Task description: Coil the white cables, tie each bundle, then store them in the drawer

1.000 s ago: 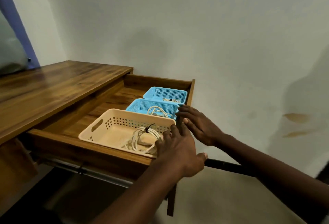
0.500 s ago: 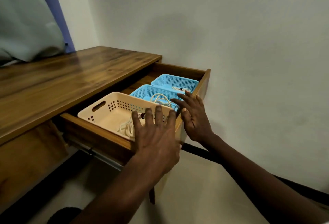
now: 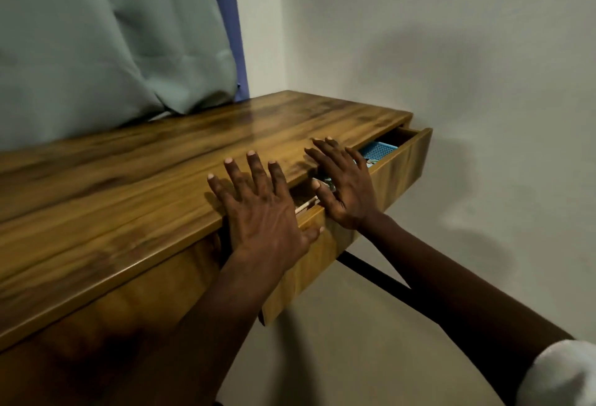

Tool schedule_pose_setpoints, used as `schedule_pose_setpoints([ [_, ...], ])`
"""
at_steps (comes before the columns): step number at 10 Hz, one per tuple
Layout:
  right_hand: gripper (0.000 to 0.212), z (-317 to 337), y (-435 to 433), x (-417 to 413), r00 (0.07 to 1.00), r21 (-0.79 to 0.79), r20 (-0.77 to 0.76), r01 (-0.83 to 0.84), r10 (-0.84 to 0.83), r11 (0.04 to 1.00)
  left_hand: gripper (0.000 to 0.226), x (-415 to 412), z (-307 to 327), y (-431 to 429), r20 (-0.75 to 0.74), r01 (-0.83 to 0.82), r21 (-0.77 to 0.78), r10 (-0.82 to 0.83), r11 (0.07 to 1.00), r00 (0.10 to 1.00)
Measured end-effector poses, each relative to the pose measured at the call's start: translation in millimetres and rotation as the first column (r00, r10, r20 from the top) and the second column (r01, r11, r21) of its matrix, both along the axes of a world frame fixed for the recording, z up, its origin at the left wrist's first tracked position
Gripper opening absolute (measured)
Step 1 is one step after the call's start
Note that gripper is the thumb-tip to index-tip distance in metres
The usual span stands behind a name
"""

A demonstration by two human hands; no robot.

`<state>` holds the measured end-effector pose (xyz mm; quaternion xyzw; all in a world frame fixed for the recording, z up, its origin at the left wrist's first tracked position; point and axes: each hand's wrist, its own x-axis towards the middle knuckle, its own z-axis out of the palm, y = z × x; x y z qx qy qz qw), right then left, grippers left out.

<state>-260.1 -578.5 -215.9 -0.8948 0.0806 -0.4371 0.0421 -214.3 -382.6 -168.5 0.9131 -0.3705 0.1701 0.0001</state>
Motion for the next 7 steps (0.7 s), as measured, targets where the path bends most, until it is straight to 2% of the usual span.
schedule_pose_setpoints([
  [1,0.062,0.0,-0.4,36.8,1.000,-0.007,0.012,0.014,-0.014,1.000,0.136,30.0,3.4,-1.9,-0.115,-0.079,0.005,0.079,0.997,0.990],
  [2,0.055,-2.8,-2.0,67.4,0.992,-0.013,0.124,0.006,-0.005,1.000,0.120,46.3,5.2,-6.3,-0.104,-0.076,0.042,0.080,0.996,0.991],
  [3,0.056,-10.4,-0.8,83.7,0.948,0.045,0.310,0.065,-0.076,0.997,0.103,50.0,2.3,-8.7,-0.030,-0.053,0.054,0.054,0.997,0.998],
  [4,0.054,-15.4,2.6,86.0,0.933,0.064,0.348,0.075,-0.093,0.995,0.099,50.6,2.7,-9.4,-0.033,-0.053,0.068,0.056,0.996,0.998],
  [5,0.054,-11.2,4.2,77.6,0.962,0.071,0.252,0.087,-0.102,0.994,0.097,47.5,4.7,-8.3,-0.088,-0.059,0.068,0.064,0.996,0.994],
  [6,0.053,-2.5,20.0,66.6,0.988,0.111,0.117,0.092,-0.105,0.990,0.086,47.4,10.9,11.4,-0.070,0.008,0.012,-0.007,1.000,0.998],
  [7,0.055,14.6,52.6,57.3,0.999,0.190,0.032,0.012,-0.018,0.982,0.081,45.1,21.2,50.2,-0.097,0.028,-0.122,-0.040,0.992,0.994],
])
